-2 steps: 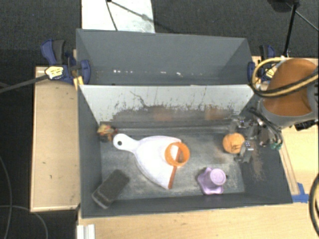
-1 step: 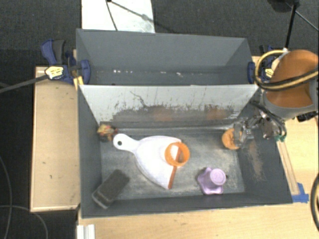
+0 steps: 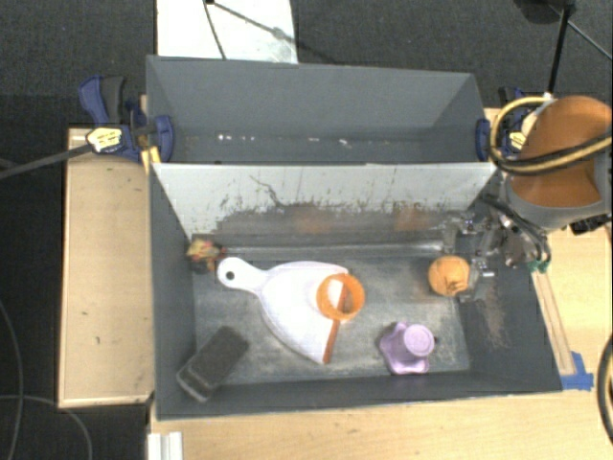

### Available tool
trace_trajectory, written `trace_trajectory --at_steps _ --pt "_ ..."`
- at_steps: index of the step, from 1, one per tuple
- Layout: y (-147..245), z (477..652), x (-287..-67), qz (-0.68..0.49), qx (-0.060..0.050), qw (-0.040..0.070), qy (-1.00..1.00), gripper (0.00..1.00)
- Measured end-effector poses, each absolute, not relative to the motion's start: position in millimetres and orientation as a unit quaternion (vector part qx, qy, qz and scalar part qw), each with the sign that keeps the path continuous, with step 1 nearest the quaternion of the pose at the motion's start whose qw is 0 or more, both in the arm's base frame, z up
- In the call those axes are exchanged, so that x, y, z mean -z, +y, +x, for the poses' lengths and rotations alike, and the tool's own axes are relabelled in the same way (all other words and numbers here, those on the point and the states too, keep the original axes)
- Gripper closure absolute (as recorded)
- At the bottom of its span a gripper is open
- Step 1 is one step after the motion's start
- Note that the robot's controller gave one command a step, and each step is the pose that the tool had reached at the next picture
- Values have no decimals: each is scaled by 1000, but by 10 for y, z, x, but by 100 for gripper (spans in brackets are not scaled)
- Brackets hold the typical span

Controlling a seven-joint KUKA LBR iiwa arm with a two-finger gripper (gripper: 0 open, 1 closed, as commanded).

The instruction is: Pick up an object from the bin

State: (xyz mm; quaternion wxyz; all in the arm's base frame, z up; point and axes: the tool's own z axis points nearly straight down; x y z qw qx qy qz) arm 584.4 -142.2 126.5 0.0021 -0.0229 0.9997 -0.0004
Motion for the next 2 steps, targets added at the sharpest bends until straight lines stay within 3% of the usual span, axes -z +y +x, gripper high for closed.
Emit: trace_trajectory --at_steps 1,2 --pt "-1422 5844 -1265 -23 0 2 1000 0" --pt "-1464 5823 -1179 48 0 2 999 0"
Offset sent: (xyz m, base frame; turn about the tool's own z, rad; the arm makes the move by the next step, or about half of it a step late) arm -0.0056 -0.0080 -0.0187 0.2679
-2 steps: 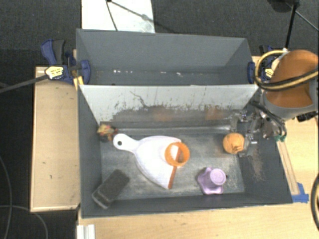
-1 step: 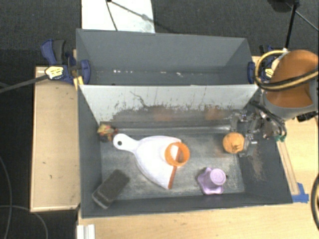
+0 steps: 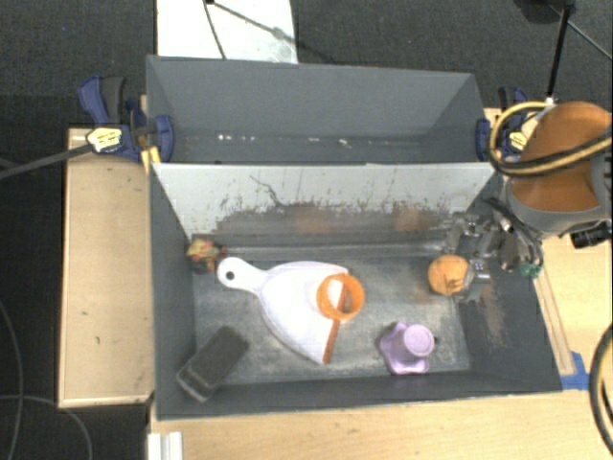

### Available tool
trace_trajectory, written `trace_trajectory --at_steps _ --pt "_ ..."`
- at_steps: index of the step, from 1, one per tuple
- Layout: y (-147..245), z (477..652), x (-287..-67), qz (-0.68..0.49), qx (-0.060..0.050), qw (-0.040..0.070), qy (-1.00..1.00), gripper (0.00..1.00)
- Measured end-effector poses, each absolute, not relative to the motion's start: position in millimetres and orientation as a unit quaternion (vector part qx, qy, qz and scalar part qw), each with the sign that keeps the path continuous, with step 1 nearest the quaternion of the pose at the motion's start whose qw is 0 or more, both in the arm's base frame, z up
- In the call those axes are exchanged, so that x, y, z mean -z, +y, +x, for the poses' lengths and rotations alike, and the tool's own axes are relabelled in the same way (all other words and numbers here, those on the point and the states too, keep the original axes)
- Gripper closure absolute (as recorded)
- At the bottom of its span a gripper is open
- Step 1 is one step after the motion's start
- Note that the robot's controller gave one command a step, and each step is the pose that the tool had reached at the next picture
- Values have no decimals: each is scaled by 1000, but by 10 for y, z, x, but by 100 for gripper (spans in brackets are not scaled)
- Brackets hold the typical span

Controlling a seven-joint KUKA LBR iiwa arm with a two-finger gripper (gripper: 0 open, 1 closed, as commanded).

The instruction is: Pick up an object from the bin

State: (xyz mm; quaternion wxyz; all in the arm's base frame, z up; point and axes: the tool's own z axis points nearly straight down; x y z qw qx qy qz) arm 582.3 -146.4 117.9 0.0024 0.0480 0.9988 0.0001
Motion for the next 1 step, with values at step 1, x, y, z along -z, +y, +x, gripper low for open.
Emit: trace_trajectory --at_steps 1 --pt "-1448 5823 -708 32 0 1 999 100"
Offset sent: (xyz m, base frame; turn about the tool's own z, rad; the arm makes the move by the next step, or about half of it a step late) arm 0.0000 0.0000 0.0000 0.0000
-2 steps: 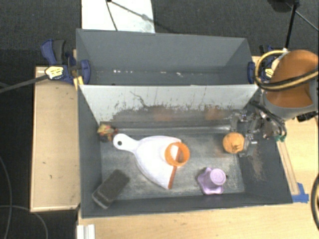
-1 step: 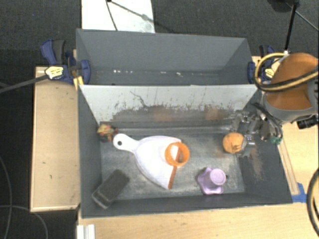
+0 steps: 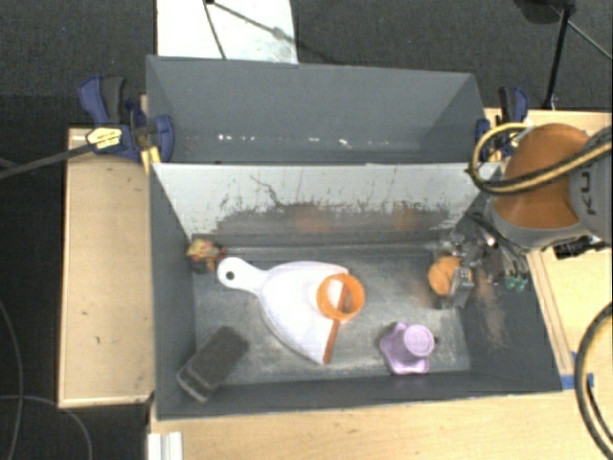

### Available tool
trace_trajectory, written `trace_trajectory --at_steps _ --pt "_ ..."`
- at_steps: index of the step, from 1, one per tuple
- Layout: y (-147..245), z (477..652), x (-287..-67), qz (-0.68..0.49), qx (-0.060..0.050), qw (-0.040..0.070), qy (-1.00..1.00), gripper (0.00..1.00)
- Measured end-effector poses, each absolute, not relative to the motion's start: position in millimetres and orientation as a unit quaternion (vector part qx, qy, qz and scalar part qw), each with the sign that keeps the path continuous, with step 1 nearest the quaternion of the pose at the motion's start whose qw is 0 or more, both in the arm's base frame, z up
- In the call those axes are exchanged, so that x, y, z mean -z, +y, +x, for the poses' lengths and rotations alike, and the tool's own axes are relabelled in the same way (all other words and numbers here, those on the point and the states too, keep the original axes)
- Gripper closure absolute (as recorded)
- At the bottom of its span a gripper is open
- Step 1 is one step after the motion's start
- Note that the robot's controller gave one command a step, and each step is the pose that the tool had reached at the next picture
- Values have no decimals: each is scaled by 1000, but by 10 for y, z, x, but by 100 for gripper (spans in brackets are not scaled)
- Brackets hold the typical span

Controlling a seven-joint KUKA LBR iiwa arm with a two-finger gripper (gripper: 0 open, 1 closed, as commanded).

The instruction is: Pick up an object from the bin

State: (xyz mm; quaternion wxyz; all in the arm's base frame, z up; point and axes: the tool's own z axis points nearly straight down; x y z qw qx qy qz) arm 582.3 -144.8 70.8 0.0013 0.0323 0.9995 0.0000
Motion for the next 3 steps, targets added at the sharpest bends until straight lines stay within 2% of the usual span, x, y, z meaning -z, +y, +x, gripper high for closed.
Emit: trace_trajectory --at_steps 1,2,3 --pt "-1448 5823 -708 32 0 1 999 100" --pt "-1409 5746 -1234 28 -1 -2 1000 100" --pt "-1456 5769 -1927 44 0 0 999 100"
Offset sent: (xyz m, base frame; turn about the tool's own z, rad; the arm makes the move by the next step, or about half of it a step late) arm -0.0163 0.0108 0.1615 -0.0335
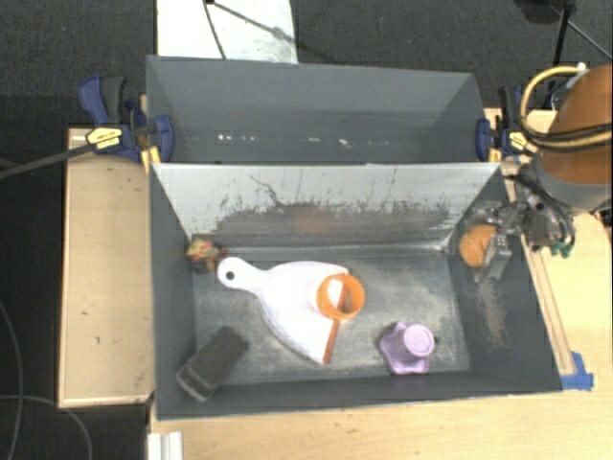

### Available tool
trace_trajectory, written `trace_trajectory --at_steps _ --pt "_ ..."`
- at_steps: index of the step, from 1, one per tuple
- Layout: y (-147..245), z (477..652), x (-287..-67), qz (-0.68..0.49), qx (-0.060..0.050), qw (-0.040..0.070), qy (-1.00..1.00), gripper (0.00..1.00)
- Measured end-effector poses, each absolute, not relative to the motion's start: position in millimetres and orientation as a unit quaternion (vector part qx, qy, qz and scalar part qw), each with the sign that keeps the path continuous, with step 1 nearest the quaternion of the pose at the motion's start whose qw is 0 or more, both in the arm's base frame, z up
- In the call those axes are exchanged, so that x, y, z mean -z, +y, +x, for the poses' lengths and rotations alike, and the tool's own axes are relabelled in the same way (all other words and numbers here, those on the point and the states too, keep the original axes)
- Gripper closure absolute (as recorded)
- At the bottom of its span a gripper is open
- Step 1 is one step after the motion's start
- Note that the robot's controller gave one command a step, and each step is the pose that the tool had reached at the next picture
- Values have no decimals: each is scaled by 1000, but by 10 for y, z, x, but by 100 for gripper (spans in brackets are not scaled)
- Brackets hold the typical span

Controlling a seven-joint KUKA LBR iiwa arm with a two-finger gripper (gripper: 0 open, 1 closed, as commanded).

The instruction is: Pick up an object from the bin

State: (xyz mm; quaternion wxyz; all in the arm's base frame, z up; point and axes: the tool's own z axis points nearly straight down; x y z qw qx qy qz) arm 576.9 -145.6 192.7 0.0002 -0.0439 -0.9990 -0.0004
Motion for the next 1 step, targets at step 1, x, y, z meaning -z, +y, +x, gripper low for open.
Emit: trace_trajectory --at_steps 1 --pt "-1344 5628 -2378 -23 0 -2 -1000 100"
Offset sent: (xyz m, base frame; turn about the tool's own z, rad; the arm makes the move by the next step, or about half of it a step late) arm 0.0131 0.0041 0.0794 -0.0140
